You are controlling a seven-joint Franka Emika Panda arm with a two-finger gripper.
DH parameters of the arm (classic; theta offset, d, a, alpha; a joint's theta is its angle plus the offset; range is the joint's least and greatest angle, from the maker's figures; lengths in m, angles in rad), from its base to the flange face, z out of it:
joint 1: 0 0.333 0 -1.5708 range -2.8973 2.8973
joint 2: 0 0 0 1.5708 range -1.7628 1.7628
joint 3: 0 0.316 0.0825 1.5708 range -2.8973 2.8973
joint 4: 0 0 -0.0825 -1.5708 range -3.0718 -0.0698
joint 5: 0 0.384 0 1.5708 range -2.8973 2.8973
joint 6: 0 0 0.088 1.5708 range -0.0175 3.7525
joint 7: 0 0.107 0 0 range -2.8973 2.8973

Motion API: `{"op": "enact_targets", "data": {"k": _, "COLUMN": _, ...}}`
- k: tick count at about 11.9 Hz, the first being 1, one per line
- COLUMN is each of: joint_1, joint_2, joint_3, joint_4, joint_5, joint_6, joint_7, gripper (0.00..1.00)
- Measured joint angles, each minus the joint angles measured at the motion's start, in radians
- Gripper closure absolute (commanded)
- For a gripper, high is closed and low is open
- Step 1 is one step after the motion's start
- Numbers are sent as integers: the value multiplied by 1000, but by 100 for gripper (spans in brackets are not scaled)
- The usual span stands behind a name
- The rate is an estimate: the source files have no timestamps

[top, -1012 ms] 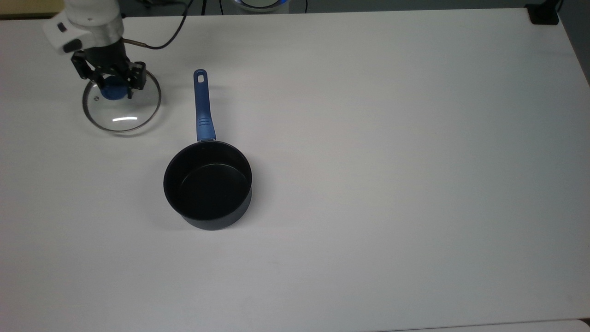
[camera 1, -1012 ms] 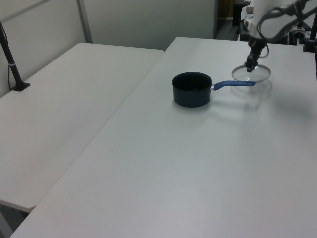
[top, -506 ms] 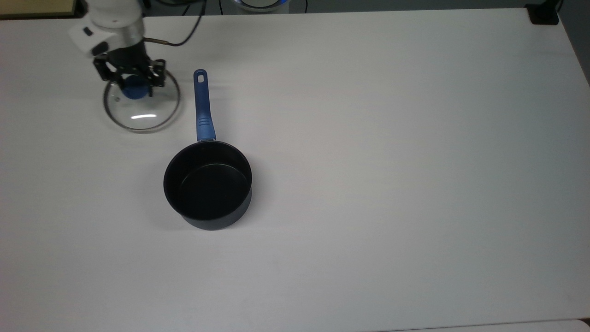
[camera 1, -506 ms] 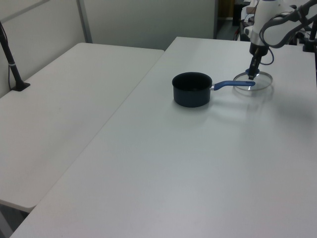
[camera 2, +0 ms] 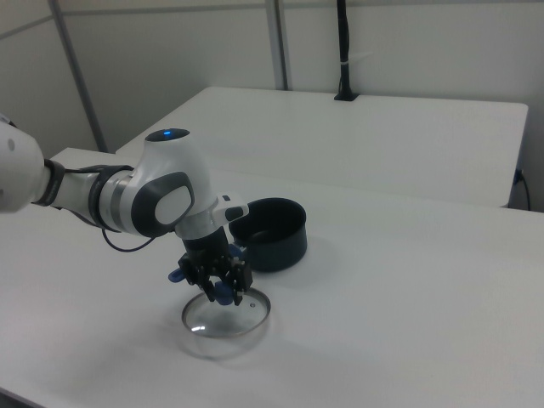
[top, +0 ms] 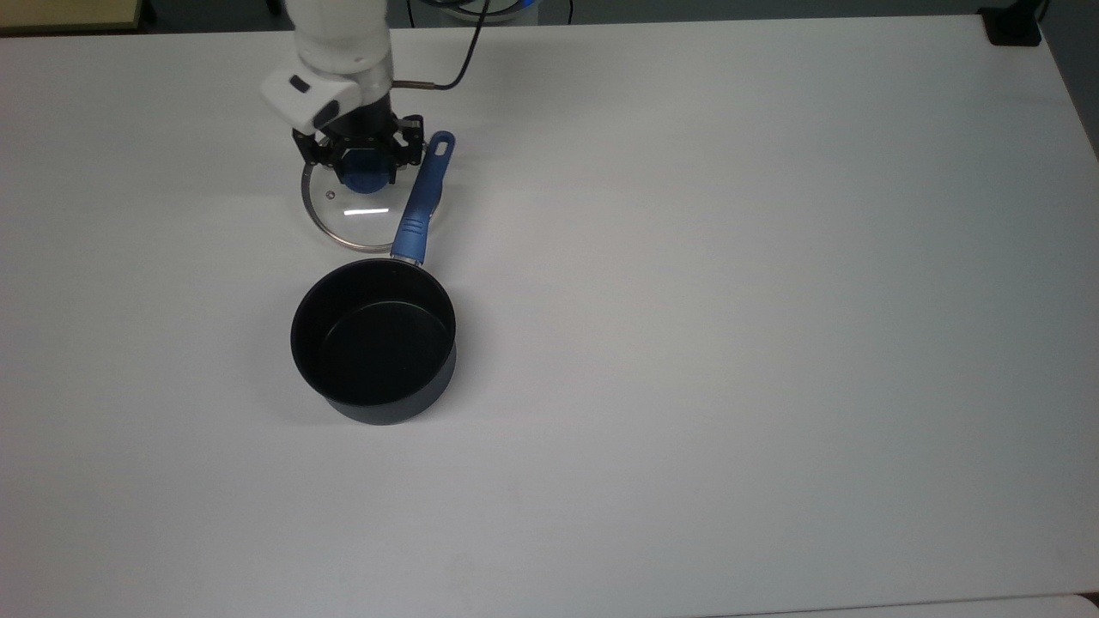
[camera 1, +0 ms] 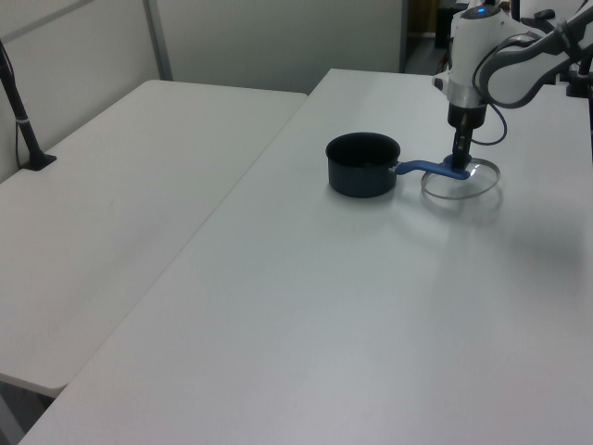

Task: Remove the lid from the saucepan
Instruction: 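Lower the held lid onto the table beside the saucepan handle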

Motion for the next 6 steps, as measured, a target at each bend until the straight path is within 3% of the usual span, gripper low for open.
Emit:
{"op": "enact_targets", "data": {"k": 4, "joint_1": -12, "joint_2": 5, "joint_3": -1, "joint_4": -32, "joint_5": -121, "joint_6": -3, "joint_7": 1, "gripper": 53}}
{"op": "enact_targets", "data": {"k": 5, "joint_1": -18, "joint_2": 10, "joint_3": -1, "joint_4": -36, "joint_5": -132, "joint_6": -3, "joint_7": 1, "gripper": 15}}
{"op": "enact_targets", "data": {"k": 6, "joint_1": -24, "joint_2": 13, "joint_3": -1, "joint_4": -38, "joint_5": -139, "joint_6": -3, "joint_7": 1, "gripper": 0}}
